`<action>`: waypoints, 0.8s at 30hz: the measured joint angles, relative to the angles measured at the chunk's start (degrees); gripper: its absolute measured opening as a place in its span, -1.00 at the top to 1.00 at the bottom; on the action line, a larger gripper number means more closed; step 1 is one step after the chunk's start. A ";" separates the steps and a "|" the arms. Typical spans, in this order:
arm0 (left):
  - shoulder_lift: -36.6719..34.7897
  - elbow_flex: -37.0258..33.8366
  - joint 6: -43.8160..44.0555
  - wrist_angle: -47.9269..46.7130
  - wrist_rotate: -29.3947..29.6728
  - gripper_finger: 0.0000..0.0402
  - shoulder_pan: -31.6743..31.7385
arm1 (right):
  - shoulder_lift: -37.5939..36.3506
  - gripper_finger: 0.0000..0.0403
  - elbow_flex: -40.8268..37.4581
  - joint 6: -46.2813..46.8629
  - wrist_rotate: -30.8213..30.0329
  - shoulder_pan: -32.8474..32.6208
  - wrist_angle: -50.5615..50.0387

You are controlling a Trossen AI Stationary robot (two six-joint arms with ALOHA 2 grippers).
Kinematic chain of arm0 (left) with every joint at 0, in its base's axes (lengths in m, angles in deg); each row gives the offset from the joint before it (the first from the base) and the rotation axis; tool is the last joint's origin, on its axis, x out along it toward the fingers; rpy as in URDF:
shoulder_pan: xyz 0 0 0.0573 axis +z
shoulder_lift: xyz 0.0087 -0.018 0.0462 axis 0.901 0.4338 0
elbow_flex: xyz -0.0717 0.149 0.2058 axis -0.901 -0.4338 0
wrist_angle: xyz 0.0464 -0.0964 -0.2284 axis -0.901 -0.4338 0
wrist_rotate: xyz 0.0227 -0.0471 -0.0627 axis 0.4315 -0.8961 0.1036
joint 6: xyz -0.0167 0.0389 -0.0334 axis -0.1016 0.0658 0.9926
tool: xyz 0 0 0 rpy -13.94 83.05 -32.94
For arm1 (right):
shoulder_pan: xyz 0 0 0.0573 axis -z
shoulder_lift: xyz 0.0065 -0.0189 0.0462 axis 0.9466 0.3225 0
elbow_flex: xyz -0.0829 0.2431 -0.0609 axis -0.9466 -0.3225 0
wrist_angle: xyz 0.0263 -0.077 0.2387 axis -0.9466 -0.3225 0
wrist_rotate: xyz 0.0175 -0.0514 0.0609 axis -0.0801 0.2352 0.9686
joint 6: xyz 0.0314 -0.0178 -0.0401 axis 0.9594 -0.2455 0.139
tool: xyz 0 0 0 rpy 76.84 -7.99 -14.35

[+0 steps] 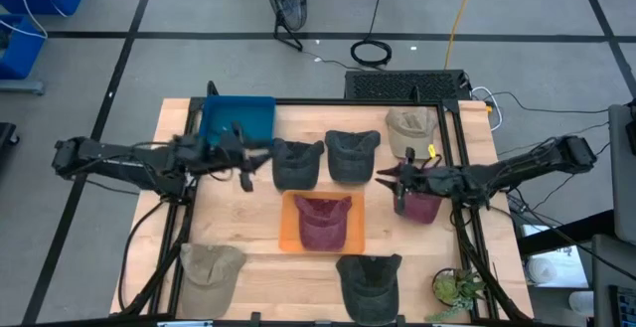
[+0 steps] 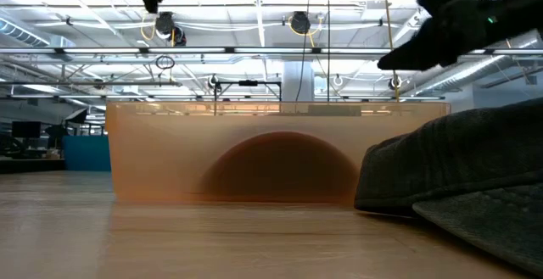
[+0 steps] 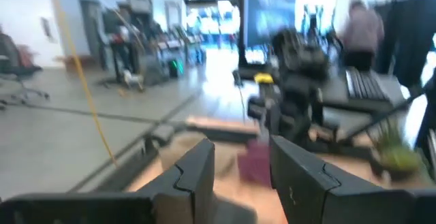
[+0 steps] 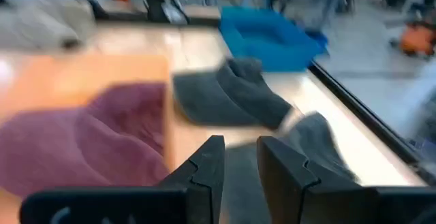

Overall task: Pick & Place hat
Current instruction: Put the red cap into the orange bin

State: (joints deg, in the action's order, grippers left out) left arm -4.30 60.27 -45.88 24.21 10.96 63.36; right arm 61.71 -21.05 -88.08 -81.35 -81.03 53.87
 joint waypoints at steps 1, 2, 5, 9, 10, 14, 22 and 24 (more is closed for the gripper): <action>-1.14 0.00 0.19 0.82 0.02 0.29 0.40 | 0.00 0.63 3.20 0.70 -0.05 0.49 -6.64; -2.49 0.00 0.58 1.05 -0.01 0.29 0.61 | 0.00 0.63 6.40 2.20 -0.04 0.84 -12.85; -6.27 0.02 3.40 -2.41 -1.60 0.29 0.29 | 0.44 0.63 14.48 8.50 -0.02 0.71 -28.55; -9.30 0.02 3.20 -6.45 -3.64 0.29 -0.80 | 0.50 0.60 22.11 14.80 1.50 -0.31 -48.03; -9.82 0.02 2.60 -6.39 -3.61 0.29 -0.96 | 0.50 0.58 23.34 16.54 1.50 -0.38 -52.37; -10.42 0.02 0.76 -6.74 -3.58 0.29 -1.12 | 0.54 0.46 24.43 22.44 4.42 -0.33 -66.04; -10.24 0.02 -1.33 -6.54 -3.54 0.29 -0.92 | 2.27 0.24 22.17 30.62 10.62 -0.28 -77.66; -10.16 0.02 0.00 -7.04 -3.56 0.29 -1.04 | 2.49 0.23 21.28 30.00 10.65 -0.28 -77.11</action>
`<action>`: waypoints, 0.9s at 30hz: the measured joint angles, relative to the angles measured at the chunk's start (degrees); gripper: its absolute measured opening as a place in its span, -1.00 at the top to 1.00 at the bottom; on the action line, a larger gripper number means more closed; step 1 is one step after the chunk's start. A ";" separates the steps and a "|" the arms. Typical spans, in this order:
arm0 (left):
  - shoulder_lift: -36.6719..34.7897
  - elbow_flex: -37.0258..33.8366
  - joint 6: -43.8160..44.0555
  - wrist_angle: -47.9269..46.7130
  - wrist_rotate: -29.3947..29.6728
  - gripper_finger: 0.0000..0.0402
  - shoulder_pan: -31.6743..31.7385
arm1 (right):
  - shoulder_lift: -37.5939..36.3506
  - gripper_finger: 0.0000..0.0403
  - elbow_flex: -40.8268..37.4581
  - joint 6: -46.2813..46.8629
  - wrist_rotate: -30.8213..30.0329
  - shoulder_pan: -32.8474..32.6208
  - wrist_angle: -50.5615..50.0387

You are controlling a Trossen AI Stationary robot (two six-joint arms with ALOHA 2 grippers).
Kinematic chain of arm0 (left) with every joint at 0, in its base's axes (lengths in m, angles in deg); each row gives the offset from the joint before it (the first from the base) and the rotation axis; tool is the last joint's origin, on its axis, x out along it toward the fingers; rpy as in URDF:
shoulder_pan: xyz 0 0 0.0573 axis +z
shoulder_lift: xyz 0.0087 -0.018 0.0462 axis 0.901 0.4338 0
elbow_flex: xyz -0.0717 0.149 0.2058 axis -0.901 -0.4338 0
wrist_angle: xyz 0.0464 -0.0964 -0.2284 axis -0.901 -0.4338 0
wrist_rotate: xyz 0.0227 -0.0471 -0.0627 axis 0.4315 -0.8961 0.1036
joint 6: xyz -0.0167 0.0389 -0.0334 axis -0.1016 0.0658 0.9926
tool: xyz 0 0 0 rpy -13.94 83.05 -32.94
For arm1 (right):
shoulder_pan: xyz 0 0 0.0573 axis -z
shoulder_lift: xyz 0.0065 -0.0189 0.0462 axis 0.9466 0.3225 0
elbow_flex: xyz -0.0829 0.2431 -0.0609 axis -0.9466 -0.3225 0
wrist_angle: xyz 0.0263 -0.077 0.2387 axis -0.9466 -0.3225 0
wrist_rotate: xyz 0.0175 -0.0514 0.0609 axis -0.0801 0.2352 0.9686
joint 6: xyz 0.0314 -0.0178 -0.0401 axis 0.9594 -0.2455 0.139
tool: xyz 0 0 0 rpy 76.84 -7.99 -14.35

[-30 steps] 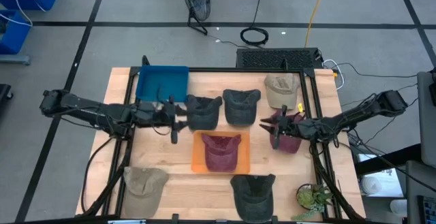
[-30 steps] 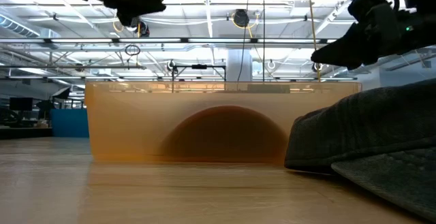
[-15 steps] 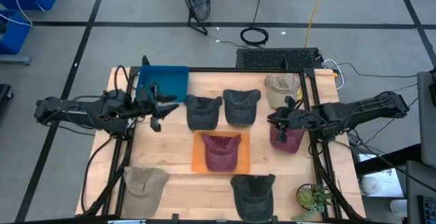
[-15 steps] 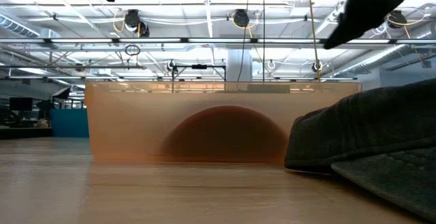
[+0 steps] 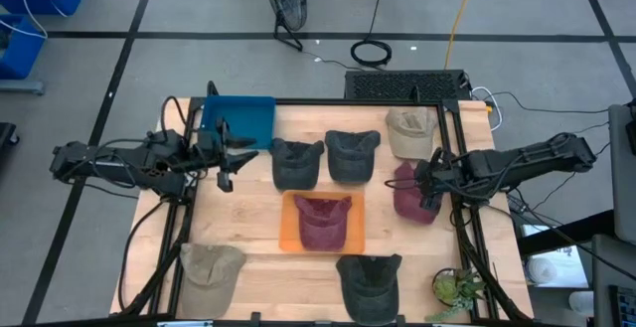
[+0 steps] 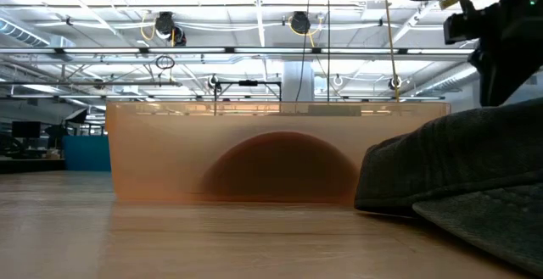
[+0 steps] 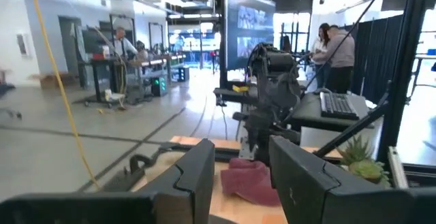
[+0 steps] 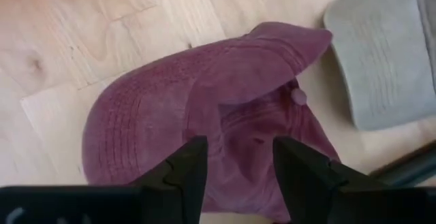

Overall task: Pick & Place hat
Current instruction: Put the red cap into the orange bin

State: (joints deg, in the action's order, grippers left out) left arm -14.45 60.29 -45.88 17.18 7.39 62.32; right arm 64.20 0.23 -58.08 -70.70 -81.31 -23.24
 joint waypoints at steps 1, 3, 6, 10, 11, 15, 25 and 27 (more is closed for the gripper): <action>0.00 0.00 0.71 -0.09 -0.01 0.29 -0.05 | 0.03 0.23 -0.47 -0.53 -0.02 0.00 0.47; -0.07 0.00 1.73 -0.31 -0.01 0.29 -0.10 | 0.17 0.25 -1.75 -1.65 -0.03 0.00 1.74; 0.00 0.00 3.23 -1.27 -0.02 0.29 -0.10 | 0.76 0.28 -3.04 -1.52 1.57 0.00 2.87; -0.04 0.00 2.09 -0.91 -0.02 0.29 -0.10 | 2.24 0.31 -3.06 0.07 2.79 -0.41 3.07; -0.04 0.00 1.33 -0.89 -0.02 0.29 -0.10 | 2.60 0.31 -3.06 -0.18 2.60 -0.46 3.05; -0.04 0.00 -0.29 -0.86 0.00 0.29 -0.10 | 4.33 0.29 -3.06 -0.63 1.47 1.43 3.39; -0.04 0.00 0.00 -0.74 0.00 0.29 -0.10 | 11.12 0.29 -3.06 -1.95 2.99 3.80 3.46; -0.02 0.00 0.00 -0.73 0.00 0.29 -0.10 | 11.46 0.29 -3.06 -2.04 3.01 3.79 3.55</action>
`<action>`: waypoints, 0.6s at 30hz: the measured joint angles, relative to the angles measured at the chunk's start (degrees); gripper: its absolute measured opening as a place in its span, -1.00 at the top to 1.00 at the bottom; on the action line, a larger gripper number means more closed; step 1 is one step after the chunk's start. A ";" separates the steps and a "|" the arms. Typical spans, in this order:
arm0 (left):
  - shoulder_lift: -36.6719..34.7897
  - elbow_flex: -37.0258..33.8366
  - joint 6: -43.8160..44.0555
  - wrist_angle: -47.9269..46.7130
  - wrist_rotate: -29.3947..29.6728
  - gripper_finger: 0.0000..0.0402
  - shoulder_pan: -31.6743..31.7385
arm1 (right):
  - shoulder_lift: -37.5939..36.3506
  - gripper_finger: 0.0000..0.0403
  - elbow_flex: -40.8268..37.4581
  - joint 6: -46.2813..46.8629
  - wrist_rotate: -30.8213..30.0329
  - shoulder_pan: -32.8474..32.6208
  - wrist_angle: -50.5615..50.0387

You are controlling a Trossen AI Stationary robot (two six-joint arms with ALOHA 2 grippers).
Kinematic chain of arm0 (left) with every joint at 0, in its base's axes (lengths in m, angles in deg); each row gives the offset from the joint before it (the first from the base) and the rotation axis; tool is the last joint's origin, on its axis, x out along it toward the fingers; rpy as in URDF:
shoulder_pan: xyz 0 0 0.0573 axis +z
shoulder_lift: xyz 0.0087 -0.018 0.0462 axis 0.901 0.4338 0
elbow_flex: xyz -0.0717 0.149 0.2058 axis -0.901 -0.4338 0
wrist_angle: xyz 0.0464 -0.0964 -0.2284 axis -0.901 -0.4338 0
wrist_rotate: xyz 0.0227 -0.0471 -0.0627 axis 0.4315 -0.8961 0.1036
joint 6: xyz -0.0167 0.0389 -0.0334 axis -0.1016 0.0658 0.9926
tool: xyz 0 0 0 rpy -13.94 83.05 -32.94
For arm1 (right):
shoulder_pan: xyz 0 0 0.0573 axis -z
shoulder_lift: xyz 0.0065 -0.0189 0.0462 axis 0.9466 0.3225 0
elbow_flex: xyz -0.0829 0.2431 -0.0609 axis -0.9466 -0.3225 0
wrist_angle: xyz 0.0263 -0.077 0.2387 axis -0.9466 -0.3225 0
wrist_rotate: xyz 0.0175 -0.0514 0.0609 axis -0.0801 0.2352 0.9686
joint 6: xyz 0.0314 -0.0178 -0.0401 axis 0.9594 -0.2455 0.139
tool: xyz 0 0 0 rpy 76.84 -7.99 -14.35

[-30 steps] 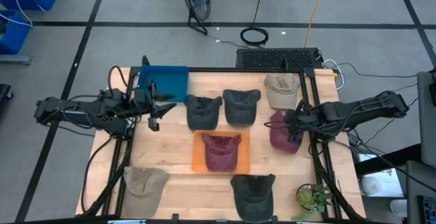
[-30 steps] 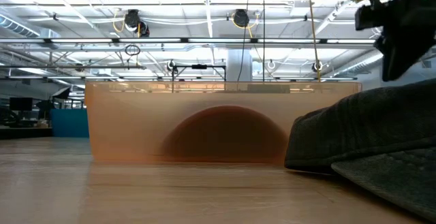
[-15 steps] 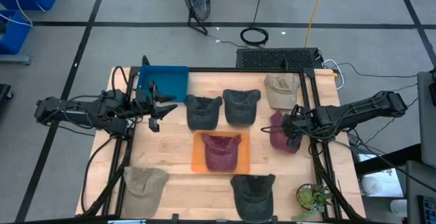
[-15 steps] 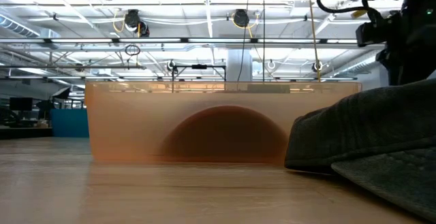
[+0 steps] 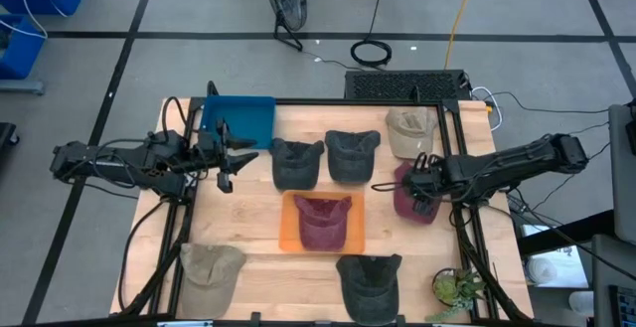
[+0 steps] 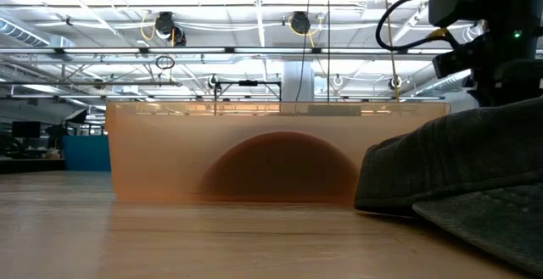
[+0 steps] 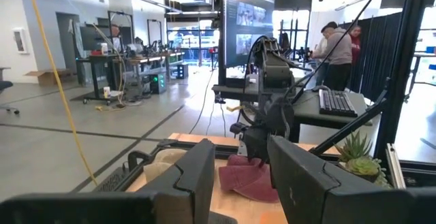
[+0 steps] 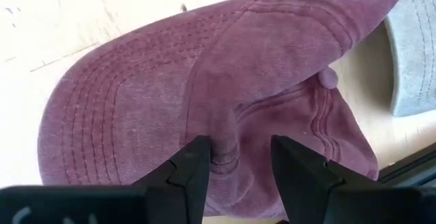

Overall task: Pick & Place hat
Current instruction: Put the red cap into the orange bin

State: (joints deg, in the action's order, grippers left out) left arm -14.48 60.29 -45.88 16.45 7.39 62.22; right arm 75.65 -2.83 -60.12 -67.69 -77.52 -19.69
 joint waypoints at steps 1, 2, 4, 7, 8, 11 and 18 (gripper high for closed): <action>-0.02 0.00 0.00 -0.02 0.00 0.29 0.00 | 0.09 0.29 0.00 0.11 0.02 -0.01 0.07; -0.02 0.00 0.02 0.00 0.02 0.29 0.00 | 0.11 0.29 0.00 0.24 0.33 0.00 0.28; -0.01 0.00 -0.01 0.00 0.02 0.29 0.00 | 0.09 0.29 0.00 0.40 2.28 0.01 1.17; -0.02 0.00 -0.31 -0.02 0.02 0.29 0.00 | 0.11 0.30 0.00 0.55 4.32 -0.01 3.32; -0.02 0.00 -0.34 -0.02 0.02 0.29 0.00 | 0.11 0.31 0.00 0.58 4.35 -0.03 3.90; 0.00 0.00 -0.46 -0.07 0.02 0.29 0.00 | 0.11 0.34 0.00 0.57 4.34 -0.03 5.04; 0.00 0.00 -0.25 -1.22 0.02 0.29 0.00 | 0.11 0.48 -0.02 0.56 4.35 -0.03 5.09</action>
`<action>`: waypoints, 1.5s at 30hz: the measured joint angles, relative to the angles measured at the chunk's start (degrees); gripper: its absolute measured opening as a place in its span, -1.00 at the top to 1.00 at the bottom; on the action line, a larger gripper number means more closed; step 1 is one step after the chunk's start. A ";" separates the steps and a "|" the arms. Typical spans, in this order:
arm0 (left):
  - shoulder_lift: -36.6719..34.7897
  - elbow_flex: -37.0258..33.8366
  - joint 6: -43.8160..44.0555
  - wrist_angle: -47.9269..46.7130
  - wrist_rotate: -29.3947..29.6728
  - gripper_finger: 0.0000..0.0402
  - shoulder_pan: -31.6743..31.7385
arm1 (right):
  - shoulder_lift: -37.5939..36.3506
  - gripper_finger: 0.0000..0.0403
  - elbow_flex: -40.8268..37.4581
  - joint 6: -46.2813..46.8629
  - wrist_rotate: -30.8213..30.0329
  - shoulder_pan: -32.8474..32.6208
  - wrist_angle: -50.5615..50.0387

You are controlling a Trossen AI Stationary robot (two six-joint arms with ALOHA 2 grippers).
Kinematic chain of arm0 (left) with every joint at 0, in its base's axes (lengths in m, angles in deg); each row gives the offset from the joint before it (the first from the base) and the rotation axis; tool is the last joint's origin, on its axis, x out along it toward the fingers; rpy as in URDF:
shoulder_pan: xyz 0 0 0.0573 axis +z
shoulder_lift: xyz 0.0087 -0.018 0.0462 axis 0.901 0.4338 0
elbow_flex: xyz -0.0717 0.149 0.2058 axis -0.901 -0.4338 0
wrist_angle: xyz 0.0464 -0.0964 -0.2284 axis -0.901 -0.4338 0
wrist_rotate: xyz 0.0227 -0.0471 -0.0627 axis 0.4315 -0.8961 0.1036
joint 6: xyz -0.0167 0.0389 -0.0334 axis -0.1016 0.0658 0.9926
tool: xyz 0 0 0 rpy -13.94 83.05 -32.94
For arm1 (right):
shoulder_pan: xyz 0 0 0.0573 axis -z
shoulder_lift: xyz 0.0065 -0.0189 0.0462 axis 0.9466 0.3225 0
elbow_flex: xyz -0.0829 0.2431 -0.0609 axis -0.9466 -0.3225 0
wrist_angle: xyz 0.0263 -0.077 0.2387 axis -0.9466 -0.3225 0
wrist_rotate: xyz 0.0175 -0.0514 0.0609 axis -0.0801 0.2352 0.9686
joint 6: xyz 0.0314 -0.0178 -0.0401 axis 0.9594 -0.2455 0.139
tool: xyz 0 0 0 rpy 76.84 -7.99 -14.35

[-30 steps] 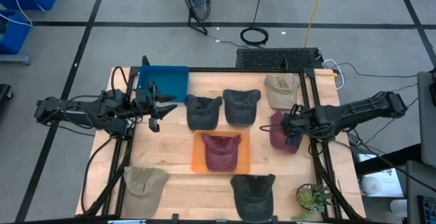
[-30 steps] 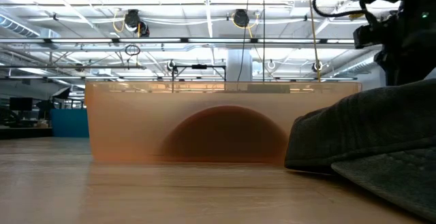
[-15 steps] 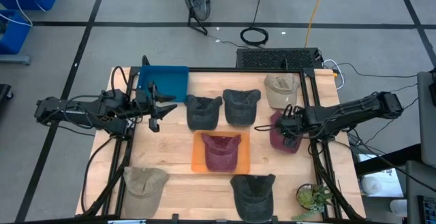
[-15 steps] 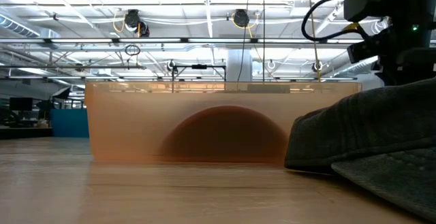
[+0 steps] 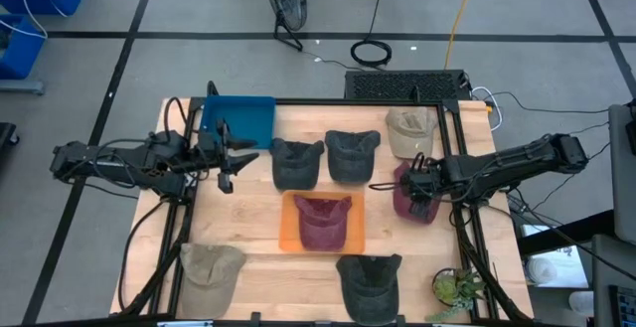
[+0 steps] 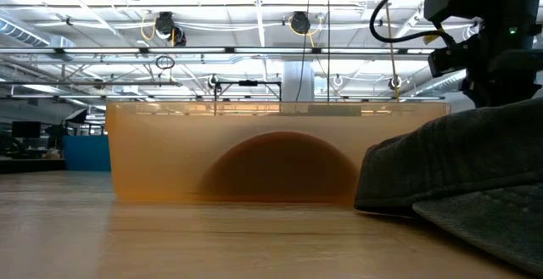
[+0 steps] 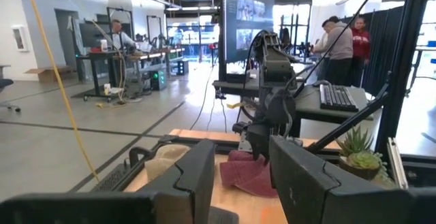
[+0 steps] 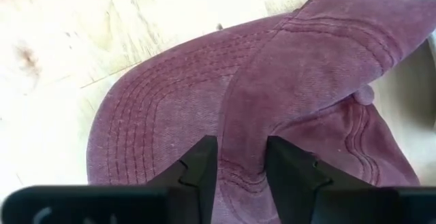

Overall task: Pick & Place hat
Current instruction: Put the red cap into the orange bin

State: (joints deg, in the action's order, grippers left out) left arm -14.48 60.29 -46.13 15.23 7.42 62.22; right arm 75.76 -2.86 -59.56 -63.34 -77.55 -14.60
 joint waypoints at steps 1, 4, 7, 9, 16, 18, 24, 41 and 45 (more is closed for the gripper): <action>-0.01 0.00 0.14 -0.42 0.00 0.29 0.00 | 0.00 0.51 0.00 -0.02 0.00 0.00 0.00; 0.00 0.00 1.58 -1.81 0.00 0.29 0.00 | 0.00 0.60 0.00 -0.68 0.00 0.00 0.00; -0.02 0.00 1.54 -1.52 0.00 0.29 0.00 | 0.00 0.70 -0.18 -1.46 -0.09 0.00 0.09; -0.01 0.00 1.56 -1.02 0.00 0.29 0.00 | -0.02 0.78 -0.97 -1.53 -0.13 0.00 0.43; -0.02 0.00 3.30 -1.25 0.00 0.29 0.00 | -0.02 0.97 -3.39 -1.79 1.42 -0.24 3.04; 0.00 0.00 4.00 -1.27 0.00 0.29 0.00 | -0.02 0.97 -3.41 -1.70 1.42 -0.72 4.19; 0.00 0.00 4.02 -1.61 0.00 0.29 0.00 | -0.02 0.99 -0.87 -3.01 1.52 -1.20 4.50; 0.00 0.00 2.80 -1.53 0.00 0.29 0.00 | 0.49 1.00 18.62 -8.79 -0.03 -1.75 9.76; 0.00 0.00 2.78 -1.51 0.00 0.29 0.00 | 3.62 1.00 23.02 -10.57 1.20 -3.48 12.84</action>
State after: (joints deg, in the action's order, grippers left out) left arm -14.48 60.29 -43.35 13.72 7.42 62.22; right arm 79.38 20.17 -70.14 -62.15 -81.03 -1.75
